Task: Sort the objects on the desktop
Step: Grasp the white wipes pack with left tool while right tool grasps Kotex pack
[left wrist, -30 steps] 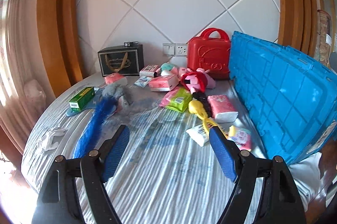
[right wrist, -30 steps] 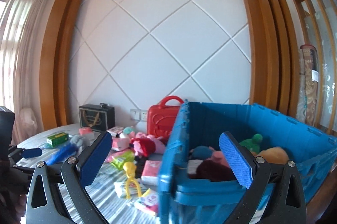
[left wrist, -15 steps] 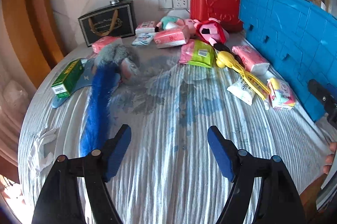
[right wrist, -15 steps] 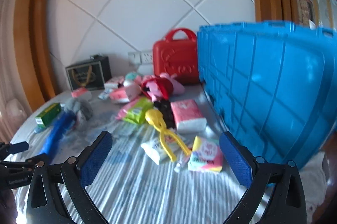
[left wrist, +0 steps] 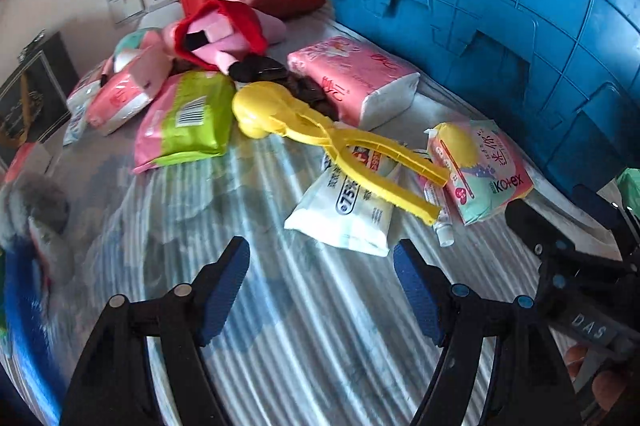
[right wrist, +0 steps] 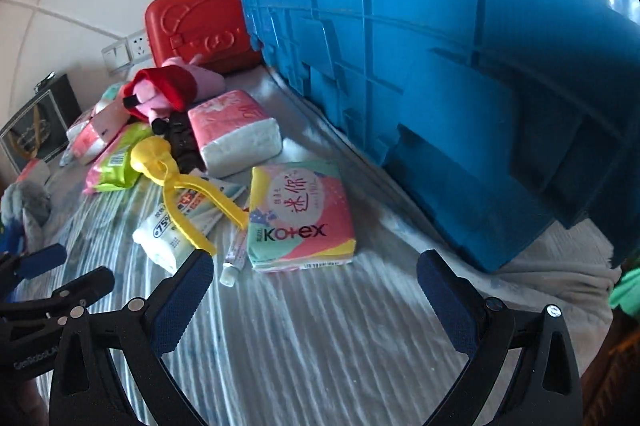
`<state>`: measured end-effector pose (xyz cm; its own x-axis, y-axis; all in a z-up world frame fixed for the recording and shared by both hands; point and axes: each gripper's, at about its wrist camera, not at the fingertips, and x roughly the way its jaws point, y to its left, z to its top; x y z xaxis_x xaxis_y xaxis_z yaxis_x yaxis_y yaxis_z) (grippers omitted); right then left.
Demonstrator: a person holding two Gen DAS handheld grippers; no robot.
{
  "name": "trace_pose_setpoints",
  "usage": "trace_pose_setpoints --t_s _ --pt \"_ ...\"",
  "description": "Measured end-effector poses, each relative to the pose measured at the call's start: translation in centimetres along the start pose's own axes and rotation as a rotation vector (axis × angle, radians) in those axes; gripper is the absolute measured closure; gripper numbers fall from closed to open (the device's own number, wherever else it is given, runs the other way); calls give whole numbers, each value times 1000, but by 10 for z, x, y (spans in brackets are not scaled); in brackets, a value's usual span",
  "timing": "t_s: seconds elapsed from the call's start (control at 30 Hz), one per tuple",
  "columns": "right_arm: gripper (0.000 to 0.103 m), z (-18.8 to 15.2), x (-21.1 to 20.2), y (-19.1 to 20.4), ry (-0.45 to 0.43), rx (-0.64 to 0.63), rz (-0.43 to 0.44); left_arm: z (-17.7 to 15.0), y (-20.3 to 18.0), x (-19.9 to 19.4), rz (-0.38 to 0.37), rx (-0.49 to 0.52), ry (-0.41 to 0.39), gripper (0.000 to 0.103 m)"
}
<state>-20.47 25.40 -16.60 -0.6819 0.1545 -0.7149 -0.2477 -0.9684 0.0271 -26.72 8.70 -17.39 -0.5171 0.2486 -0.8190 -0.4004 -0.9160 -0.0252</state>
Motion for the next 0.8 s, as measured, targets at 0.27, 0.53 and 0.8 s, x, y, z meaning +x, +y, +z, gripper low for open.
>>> trace_pose_setpoints --t_s 0.27,0.53,0.8 --pt "0 1 48 0 73 10 -64 18 -1 59 -77 52 66 29" --pt "0 0 76 -9 150 39 -83 24 -5 70 -88 86 -8 27" --pt "0 -4 76 -12 151 40 -88 16 1 63 -98 90 7 25"
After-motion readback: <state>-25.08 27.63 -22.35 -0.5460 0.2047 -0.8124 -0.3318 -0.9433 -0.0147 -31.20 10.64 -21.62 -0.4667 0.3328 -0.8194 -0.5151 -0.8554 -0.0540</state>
